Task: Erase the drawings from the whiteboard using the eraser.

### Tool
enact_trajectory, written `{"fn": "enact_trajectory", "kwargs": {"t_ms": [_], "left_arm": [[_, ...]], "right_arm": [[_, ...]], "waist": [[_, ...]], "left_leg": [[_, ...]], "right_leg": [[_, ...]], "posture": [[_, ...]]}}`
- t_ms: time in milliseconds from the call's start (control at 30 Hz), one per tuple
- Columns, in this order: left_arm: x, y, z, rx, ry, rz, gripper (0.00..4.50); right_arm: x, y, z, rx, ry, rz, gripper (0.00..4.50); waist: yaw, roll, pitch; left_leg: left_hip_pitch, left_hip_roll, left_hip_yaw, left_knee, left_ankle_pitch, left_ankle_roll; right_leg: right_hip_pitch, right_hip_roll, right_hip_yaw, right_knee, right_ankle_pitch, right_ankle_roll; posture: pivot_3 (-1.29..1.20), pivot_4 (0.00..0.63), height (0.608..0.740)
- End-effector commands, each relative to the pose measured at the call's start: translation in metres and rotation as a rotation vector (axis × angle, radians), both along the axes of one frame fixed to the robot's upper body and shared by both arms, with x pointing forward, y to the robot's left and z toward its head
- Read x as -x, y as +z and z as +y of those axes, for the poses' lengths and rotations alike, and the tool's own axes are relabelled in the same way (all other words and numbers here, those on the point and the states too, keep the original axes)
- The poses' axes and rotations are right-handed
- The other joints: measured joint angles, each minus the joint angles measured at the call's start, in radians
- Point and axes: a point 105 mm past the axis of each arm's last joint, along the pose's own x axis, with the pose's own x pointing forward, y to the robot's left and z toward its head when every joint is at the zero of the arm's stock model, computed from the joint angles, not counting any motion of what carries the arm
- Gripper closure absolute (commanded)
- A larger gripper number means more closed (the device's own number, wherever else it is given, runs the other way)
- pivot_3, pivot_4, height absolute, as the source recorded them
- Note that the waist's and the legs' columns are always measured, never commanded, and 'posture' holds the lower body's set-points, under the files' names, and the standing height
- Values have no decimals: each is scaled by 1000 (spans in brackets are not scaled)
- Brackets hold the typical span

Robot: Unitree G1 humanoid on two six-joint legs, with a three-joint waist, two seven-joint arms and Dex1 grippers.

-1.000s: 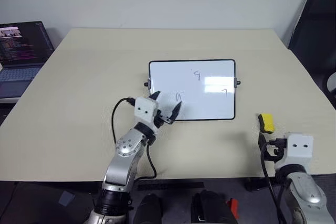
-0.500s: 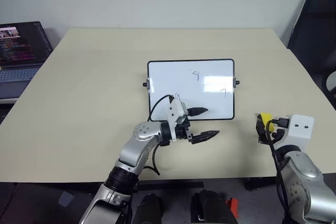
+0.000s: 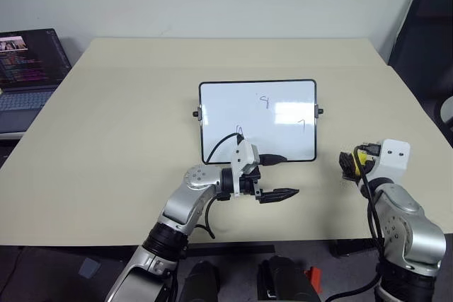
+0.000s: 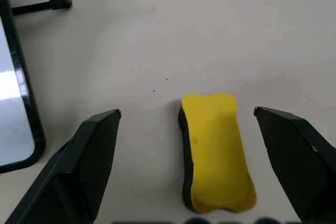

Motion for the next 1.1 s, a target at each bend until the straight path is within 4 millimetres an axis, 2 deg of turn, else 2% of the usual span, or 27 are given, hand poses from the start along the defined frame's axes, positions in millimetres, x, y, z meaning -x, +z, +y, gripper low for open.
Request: {"fn": "enact_trajectory", "kwargs": {"t_ms": [33, 267, 633, 1100], "left_arm": [[3, 10, 0, 12, -21, -52, 0], [0, 10, 5, 4, 1, -71, 0], [-4, 12, 6, 6, 22, -85, 0], [-9, 13, 11, -3, 37, -94, 0]], "right_arm": [[-2, 8, 1, 8, 16, -29, 31], [0, -2, -1, -35, -6, -8, 31], [-8, -2, -18, -30, -41, -15, 31], [-12, -5, -23, -61, -66, -13, 31]], "waist": [[0, 0, 0], [0, 0, 0], [0, 0, 0], [0, 0, 0]], "left_leg": [[0, 0, 0, 0, 0, 0], [0, 0, 0, 0, 0, 0], [0, 0, 0, 0, 0, 0], [0, 0, 0, 0, 0, 0]], "right_leg": [[0, 0, 0, 0, 0, 0], [0, 0, 0, 0, 0, 0], [0, 0, 0, 0, 0, 0], [0, 1, 1, 0, 0, 0]], "posture": [[0, 150, 740], [0, 150, 740], [0, 150, 740], [0, 150, 740]]}}
